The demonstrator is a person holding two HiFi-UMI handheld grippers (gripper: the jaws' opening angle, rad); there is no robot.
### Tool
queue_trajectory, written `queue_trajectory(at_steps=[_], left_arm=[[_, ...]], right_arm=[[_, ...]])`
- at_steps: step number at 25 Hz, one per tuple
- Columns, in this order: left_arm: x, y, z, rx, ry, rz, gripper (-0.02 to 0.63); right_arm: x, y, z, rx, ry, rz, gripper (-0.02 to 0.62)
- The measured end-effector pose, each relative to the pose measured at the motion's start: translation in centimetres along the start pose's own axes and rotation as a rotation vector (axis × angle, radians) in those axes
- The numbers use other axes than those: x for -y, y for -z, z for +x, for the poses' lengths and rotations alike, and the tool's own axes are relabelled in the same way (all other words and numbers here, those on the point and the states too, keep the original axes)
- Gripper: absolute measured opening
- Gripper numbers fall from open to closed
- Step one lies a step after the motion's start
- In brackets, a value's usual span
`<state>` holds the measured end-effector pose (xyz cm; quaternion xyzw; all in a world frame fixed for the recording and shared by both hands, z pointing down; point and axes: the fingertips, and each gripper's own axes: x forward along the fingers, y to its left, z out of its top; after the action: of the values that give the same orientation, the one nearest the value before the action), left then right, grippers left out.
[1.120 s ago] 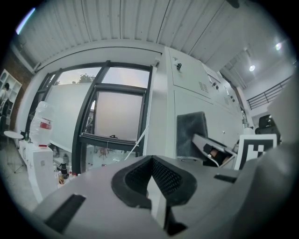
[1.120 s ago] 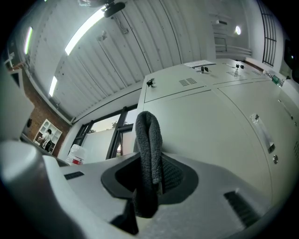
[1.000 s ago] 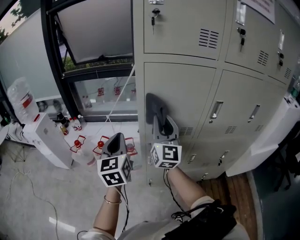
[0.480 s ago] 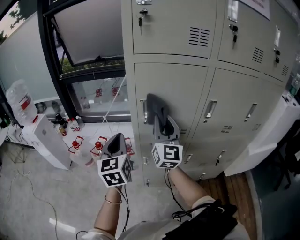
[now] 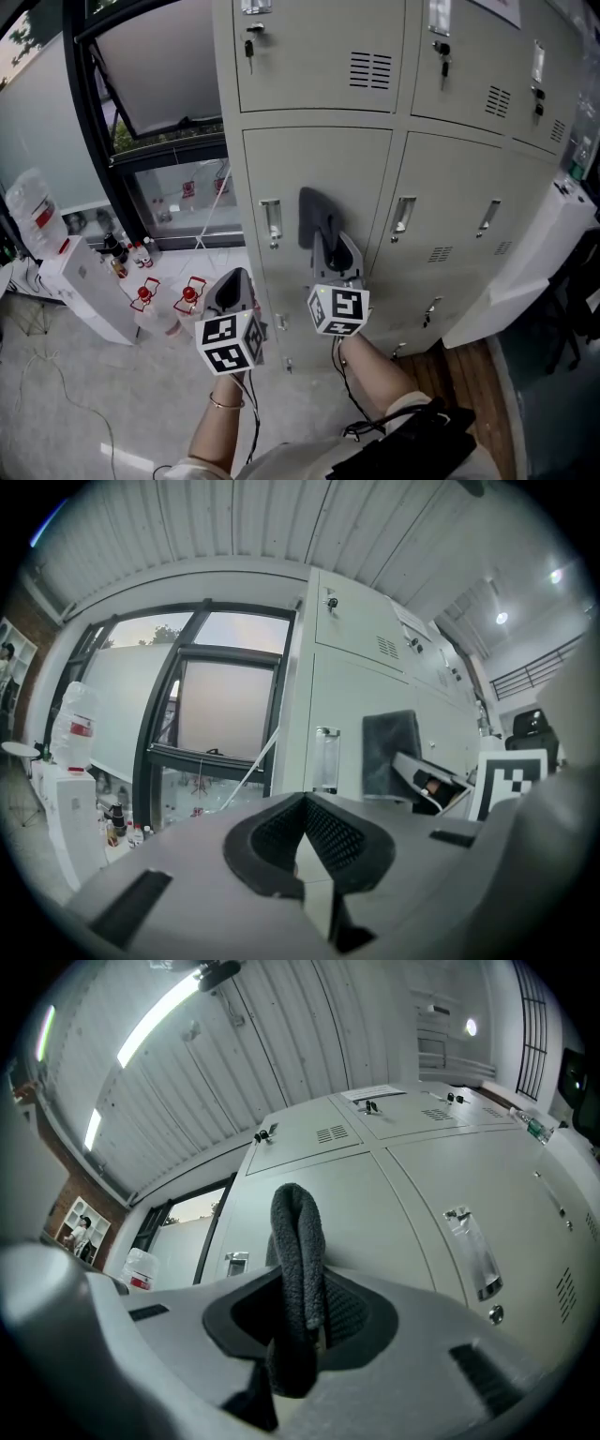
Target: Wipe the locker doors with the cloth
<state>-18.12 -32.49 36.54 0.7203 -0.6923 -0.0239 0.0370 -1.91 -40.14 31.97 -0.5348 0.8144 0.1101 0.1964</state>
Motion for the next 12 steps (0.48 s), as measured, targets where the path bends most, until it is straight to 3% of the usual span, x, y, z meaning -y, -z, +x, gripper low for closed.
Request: queue_trajectory(at_steps=[12], left_arm=[[4.5,0.0,1.1,-0.004,0.052,0.015,0.003]], right_arm=[[5.9,-1.0,-1.6,0.000,0.083,-0.021,0.077]])
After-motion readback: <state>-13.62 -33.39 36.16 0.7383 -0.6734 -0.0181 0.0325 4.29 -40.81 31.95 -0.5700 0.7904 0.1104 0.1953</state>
